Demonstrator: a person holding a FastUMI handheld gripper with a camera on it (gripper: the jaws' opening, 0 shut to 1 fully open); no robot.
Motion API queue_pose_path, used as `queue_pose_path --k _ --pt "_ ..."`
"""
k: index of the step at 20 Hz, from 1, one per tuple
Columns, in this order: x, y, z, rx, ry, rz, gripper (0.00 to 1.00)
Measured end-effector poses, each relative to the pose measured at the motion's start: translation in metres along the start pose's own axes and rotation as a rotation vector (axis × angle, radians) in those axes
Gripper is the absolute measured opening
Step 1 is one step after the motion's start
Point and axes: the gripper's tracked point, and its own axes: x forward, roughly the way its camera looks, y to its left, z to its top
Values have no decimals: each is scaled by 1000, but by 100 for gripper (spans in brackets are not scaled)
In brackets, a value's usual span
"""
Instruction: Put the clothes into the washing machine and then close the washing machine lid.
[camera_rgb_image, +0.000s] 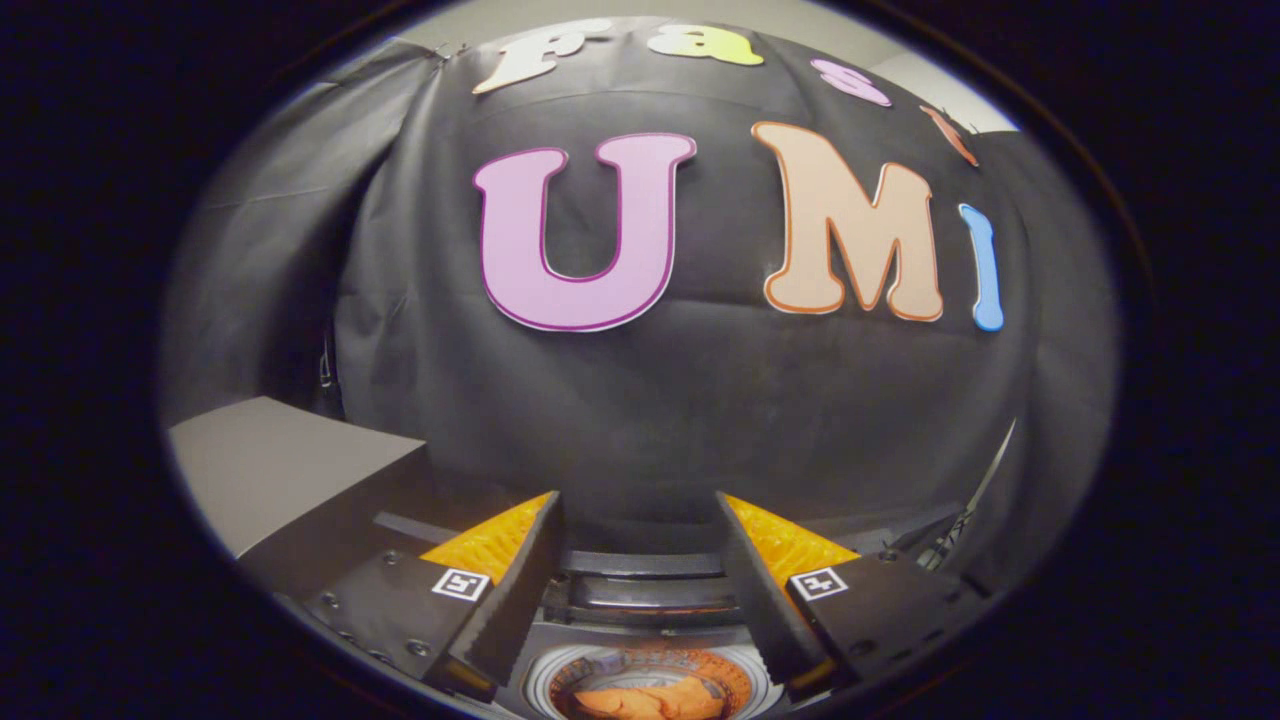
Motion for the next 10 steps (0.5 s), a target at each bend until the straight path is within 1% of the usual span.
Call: queue_pose_path --k 6,10 --pt "-32 4 -24 3 54 17 93" --pt "-53 6 -51 -33 100 24 93"
